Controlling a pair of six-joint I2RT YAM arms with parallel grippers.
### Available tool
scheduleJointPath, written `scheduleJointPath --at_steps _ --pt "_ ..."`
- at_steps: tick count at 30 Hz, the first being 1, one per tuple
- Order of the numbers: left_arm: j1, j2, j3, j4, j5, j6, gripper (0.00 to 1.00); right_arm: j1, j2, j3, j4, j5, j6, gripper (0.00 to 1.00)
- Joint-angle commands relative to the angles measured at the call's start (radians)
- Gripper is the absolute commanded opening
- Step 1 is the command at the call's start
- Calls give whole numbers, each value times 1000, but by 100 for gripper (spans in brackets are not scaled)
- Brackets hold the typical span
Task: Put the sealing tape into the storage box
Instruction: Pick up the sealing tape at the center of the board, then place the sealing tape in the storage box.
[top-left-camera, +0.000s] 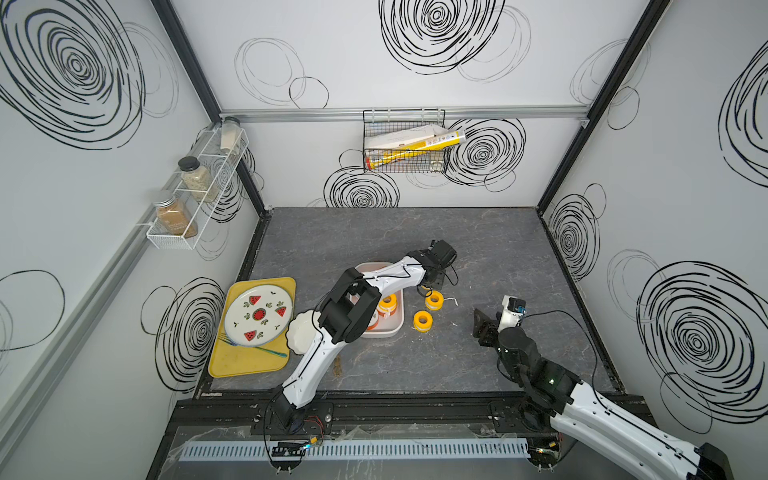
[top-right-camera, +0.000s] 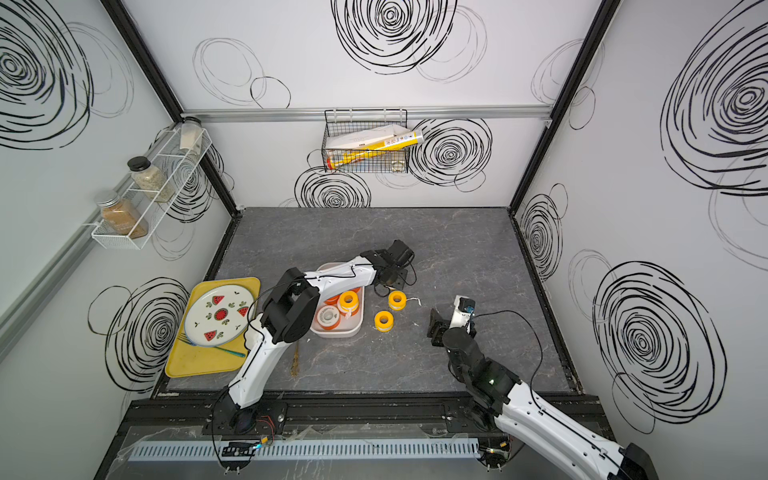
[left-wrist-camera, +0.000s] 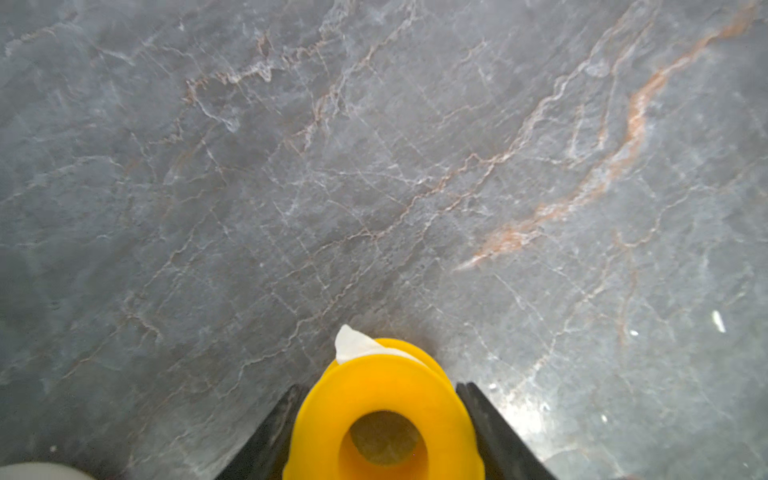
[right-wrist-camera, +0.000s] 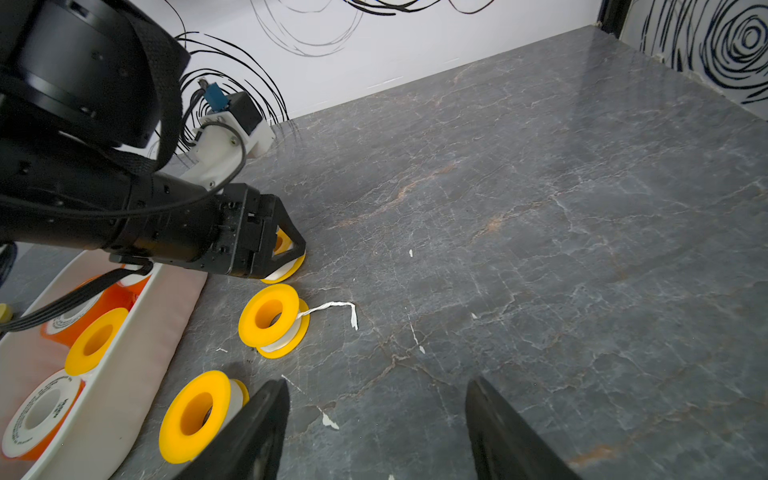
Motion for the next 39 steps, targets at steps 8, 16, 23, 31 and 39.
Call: scheduleJointPath --at_steps 8,16,23,31,39 --pt "-7 -291 -86 -58 -47 17 57 0 -3 5 15 0 -3 72" --pt "4 -596 -394 -59 -118 -36 58 0 -6 5 16 1 -2 72" --pt "24 -862 -703 -31 -154 -109 58 -1 3 5 22 2 -6 71" --pt "45 -1005 -963 18 -182 -194 59 0 13 5 26 -2 -9 71" --pt "54 -1031 -1109 135 -190 -230 59 0 18 6 29 -2 -10 71"
